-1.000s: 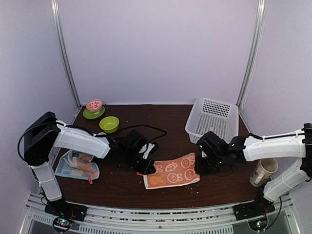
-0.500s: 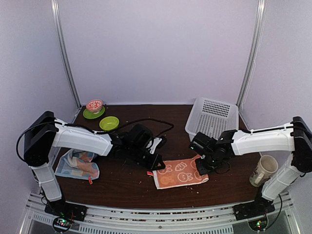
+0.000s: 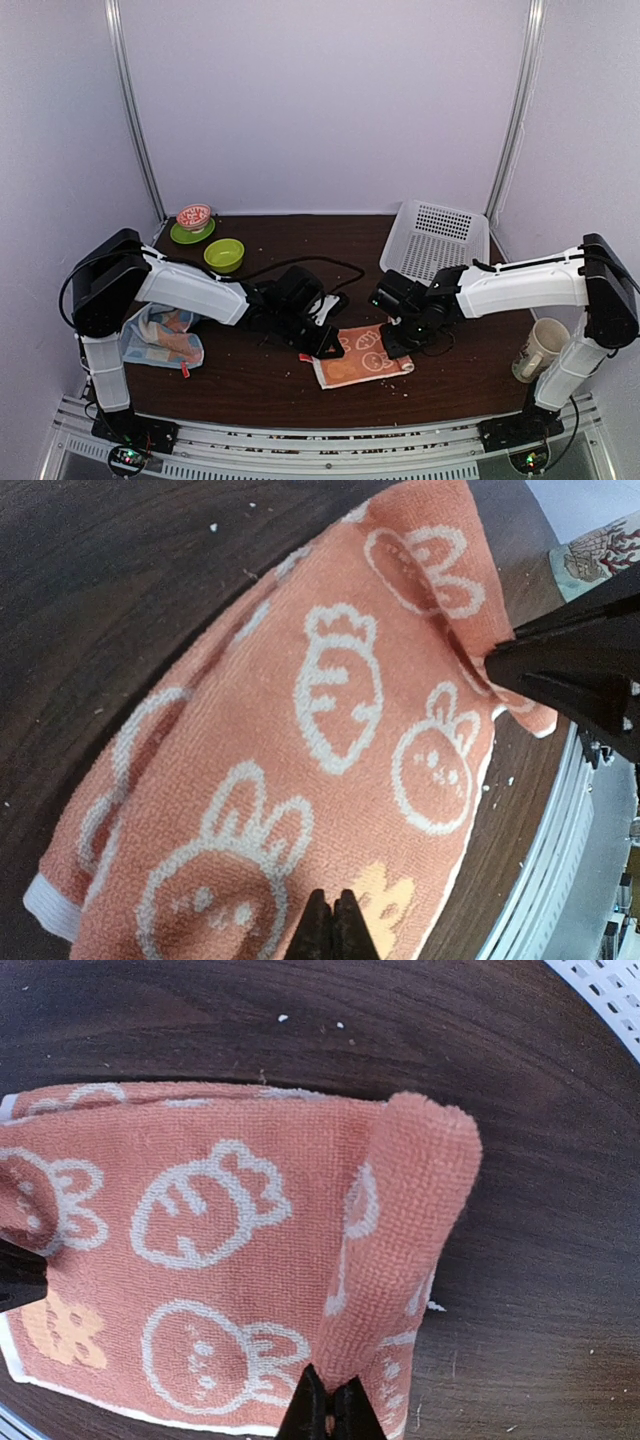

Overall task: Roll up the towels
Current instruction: Roll the towel at the center of the board.

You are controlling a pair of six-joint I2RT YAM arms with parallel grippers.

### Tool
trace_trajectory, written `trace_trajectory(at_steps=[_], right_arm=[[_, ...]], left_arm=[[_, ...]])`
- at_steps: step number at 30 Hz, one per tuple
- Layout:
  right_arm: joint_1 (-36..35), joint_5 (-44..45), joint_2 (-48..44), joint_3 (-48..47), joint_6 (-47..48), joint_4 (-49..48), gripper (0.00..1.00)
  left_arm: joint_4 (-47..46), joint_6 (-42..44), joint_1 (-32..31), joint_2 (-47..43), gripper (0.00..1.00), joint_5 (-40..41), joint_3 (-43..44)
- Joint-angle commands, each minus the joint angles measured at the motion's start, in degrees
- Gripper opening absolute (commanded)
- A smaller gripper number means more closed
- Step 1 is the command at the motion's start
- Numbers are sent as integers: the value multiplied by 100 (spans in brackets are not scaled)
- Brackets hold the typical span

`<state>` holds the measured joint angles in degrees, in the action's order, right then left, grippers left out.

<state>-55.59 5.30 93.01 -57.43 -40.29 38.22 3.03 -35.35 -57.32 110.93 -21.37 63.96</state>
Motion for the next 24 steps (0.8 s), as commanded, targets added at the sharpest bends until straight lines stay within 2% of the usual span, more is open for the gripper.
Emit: trace_trajectory(at_steps=[1, 5, 11, 18, 24], right_arm=[[-26, -316, 7, 50, -45, -406, 5], [-22, -626, 54, 150, -54, -685, 9], [-22, -943, 53, 415, -109, -1162, 23], [-25, -1344, -29, 686, -16, -1648, 27], [55, -1540, -80, 1008, -27, -1989, 43]], left_arm=[[-303, -34, 37, -20, 0, -114, -80], [-303, -34, 37, -40, 0, -113, -90], [-285, -41, 45, -96, 0, -82, -91], [-288, -88, 75, -220, 0, -78, -163], [-315, -181, 146, -474, 0, -160, -84]])
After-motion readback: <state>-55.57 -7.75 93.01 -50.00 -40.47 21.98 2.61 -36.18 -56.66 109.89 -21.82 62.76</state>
